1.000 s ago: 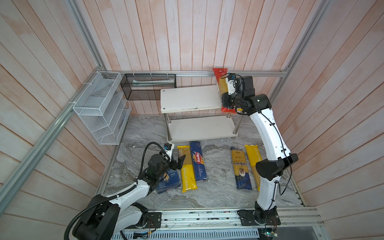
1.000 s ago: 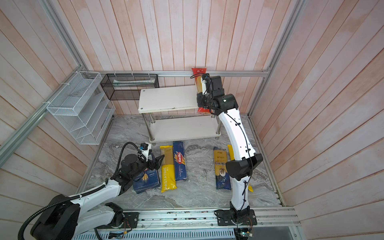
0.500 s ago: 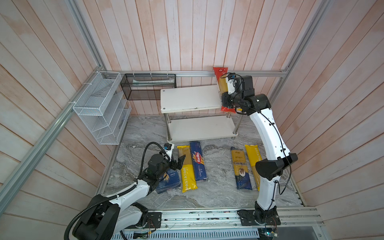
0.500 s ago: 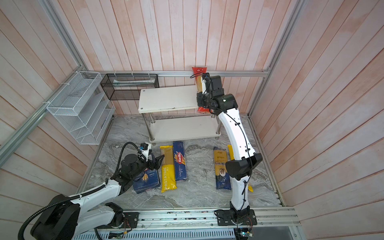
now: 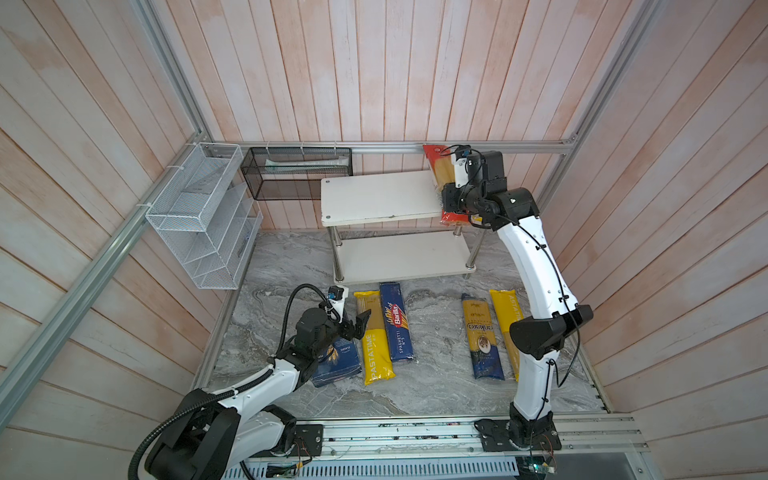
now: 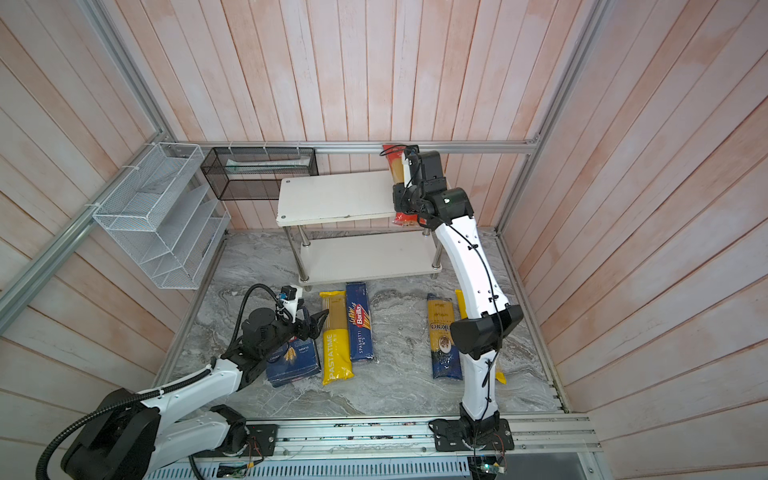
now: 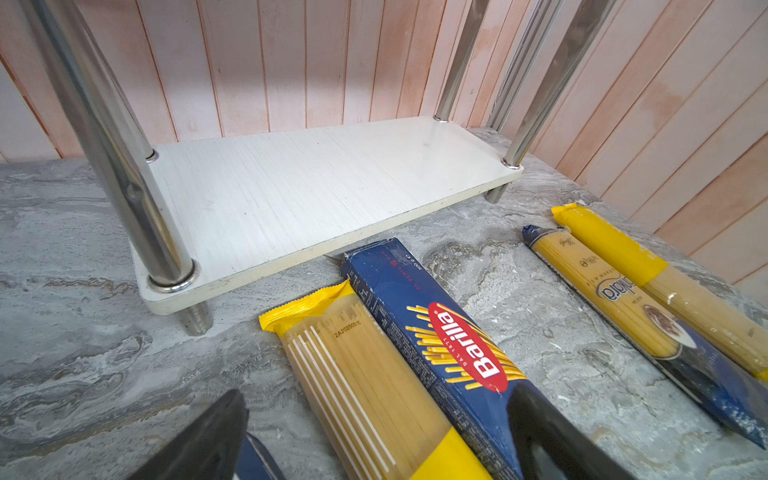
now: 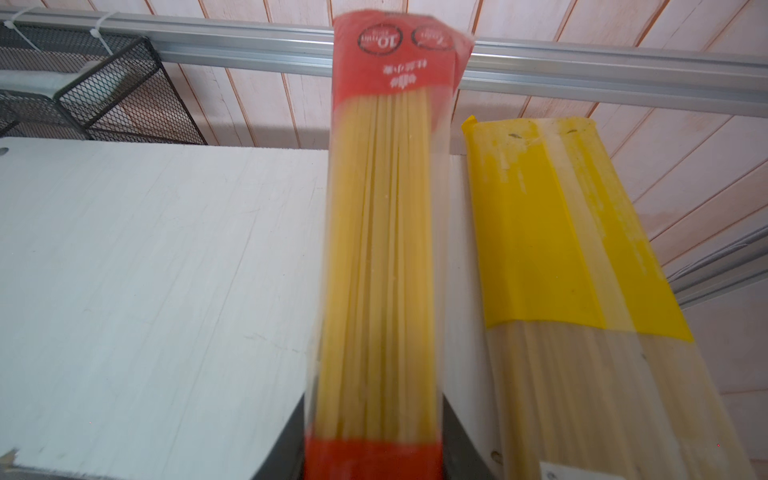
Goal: Place and organize the pasta boxes and bags onto the shelf
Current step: 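Lower the red bag onto the top tier beside the yellow bag, then open the right gripper to release the red bag and withdraw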
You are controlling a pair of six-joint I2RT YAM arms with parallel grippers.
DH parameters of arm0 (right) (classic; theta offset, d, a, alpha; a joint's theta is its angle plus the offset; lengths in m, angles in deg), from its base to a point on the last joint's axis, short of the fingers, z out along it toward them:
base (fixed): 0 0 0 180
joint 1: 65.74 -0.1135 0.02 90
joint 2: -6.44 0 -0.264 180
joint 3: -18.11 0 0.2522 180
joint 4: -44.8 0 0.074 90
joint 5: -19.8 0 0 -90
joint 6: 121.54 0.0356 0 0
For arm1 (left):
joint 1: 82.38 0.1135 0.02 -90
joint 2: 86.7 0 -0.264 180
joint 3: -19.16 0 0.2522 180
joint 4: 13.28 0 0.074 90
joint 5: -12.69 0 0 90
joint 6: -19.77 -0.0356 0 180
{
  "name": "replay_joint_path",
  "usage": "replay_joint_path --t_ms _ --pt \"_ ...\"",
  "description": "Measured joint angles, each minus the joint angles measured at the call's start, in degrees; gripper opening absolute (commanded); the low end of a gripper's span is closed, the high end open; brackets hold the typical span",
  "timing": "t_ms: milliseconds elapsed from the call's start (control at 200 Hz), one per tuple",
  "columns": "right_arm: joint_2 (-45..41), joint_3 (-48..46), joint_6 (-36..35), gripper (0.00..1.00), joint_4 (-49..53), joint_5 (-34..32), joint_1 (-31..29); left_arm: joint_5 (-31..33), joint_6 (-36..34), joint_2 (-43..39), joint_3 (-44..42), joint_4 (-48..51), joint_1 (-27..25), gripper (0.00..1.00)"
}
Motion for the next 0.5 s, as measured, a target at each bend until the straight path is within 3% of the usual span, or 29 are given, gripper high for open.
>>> replay_joint_path --t_ms 125,500 --pt "0.0 0.0 0.7 0.44 -2.2 -0.2 0.0 0.0 0.0 0.0 0.0 0.0 0.0 1.00" --pt "-2.5 -0.2 1.0 0.46 -4.1 -0.3 -0.1 0.0 0.0 0.0 0.0 0.0 0.0 1.00"
